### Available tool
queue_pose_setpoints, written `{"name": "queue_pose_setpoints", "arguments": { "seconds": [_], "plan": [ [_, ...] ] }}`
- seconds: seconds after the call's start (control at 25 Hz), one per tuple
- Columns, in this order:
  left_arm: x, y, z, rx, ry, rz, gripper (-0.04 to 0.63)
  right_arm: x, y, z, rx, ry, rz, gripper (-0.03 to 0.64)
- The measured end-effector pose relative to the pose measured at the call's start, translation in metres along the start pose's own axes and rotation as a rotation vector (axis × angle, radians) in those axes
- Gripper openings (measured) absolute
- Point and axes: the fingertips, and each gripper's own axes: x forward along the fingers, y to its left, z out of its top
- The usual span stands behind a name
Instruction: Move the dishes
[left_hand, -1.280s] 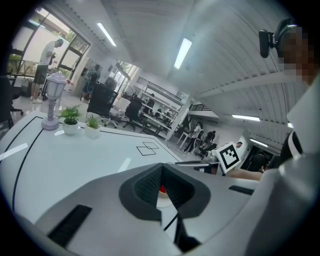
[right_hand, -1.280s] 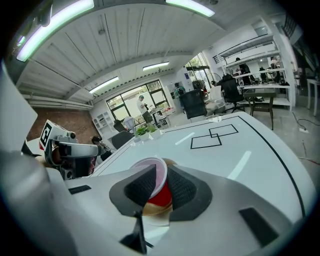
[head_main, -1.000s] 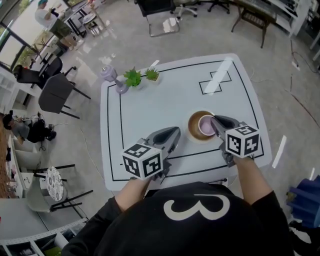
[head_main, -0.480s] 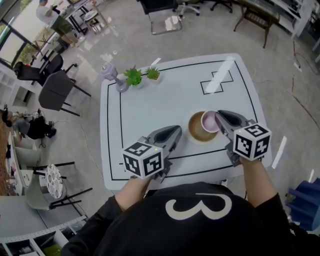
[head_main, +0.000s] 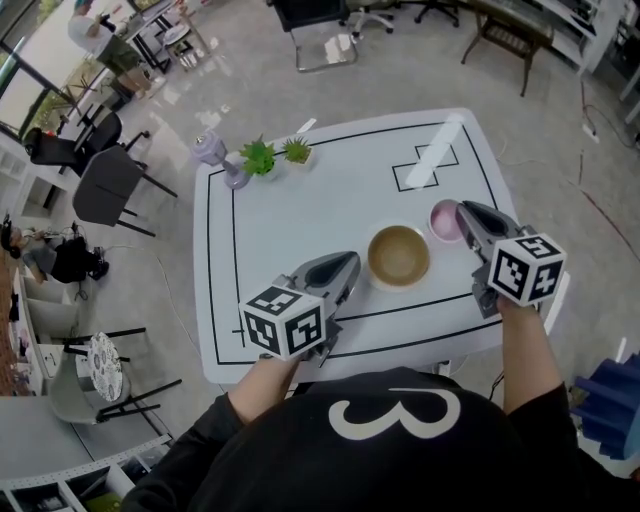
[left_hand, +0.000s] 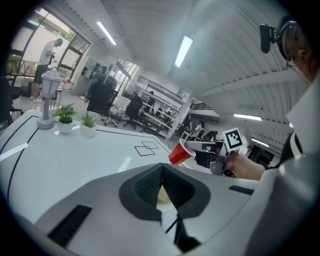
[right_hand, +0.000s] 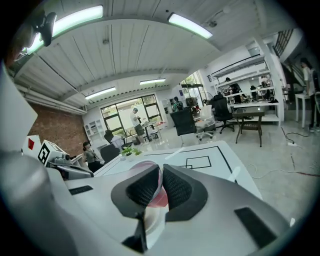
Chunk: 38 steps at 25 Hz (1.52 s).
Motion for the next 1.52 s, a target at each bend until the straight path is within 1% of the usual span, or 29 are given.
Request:
{"name": "queue_pose_setpoints", "arguments": {
  "seconds": [0.24, 0.48, 0.72, 0.88, 1.04, 1.24, 1.36, 1.52],
  "plan": [
    [0.001, 0.006, -0.008, -0.024, 0.005, 0.033, 0.002, 0.003, -0.040, -0.017, -0.002, 0.043, -0.094, 0.037],
    [0.002, 0.011, -0.015, -0.051, 0.011, 0.056, 0.002, 0.014, -0.065, -0.033, 0.017, 0.083, -0.139, 0.037],
    [0.002, 0.015, -0.015, -0.066, 0.004, 0.071, 0.002, 0.021, -0.078, -0.044, 0.075, 0.109, -0.142, 0.040],
    [-0.001, 0.016, -0.016, -0.073, 0.001, 0.082, 0.002, 0.023, -0.082, -0.045, 0.088, 0.111, -0.141, 0.044],
    [-0.005, 0.018, -0.017, -0.075, 0.003, 0.084, 0.002, 0.022, -0.083, -0.043, 0.102, 0.098, -0.139, 0.095],
    [-0.011, 0.024, -0.019, -0.083, 0.005, 0.084, 0.002, 0.015, -0.067, -0.038, 0.083, 0.070, -0.112, 0.201],
    [-0.014, 0.028, -0.021, -0.091, 0.006, 0.075, 0.002, 0.004, -0.053, -0.035, 0.062, 0.055, -0.109, 0.222],
    [-0.017, 0.027, -0.021, -0.099, 0.023, 0.049, 0.002, -0.012, -0.028, -0.028, 0.057, 0.033, -0.098, 0.225]
  ]
}}
